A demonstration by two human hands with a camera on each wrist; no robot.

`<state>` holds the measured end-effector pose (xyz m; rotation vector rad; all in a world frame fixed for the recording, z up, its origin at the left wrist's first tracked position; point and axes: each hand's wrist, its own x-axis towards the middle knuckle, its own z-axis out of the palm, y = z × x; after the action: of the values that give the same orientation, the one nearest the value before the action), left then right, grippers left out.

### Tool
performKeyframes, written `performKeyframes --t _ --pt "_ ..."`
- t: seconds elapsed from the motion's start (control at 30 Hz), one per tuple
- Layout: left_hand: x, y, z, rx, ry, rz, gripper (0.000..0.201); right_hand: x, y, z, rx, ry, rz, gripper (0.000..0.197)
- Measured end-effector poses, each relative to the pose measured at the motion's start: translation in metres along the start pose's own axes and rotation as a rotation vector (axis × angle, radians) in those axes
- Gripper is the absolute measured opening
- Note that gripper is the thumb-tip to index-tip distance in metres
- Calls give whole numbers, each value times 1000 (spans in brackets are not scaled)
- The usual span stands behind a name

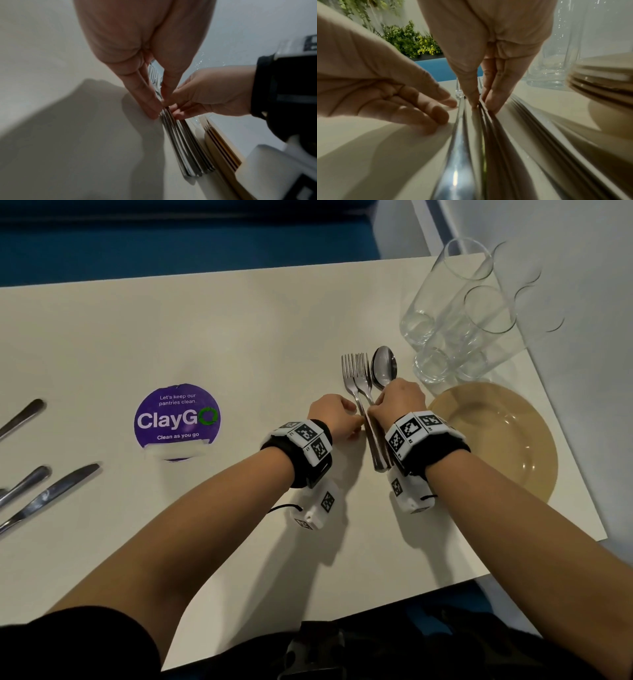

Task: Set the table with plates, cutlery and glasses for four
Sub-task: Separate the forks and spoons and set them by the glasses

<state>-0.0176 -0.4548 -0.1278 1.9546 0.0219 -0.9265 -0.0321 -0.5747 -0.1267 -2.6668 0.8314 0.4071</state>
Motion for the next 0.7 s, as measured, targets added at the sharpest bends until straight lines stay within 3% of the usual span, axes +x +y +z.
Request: performKeyframes --t 0.2,0.4,0.7 --pt "-4 3 1 -24 -3 13 6 0 -2 -2 21 -23 26 24" --pt "-4 3 -1 -6 1 17 26 -4 -3 -9 62 12 4 20" --pt "-7 4 -5 -9 28 22 25 -11 -14 -4 51 -47 -47 17"
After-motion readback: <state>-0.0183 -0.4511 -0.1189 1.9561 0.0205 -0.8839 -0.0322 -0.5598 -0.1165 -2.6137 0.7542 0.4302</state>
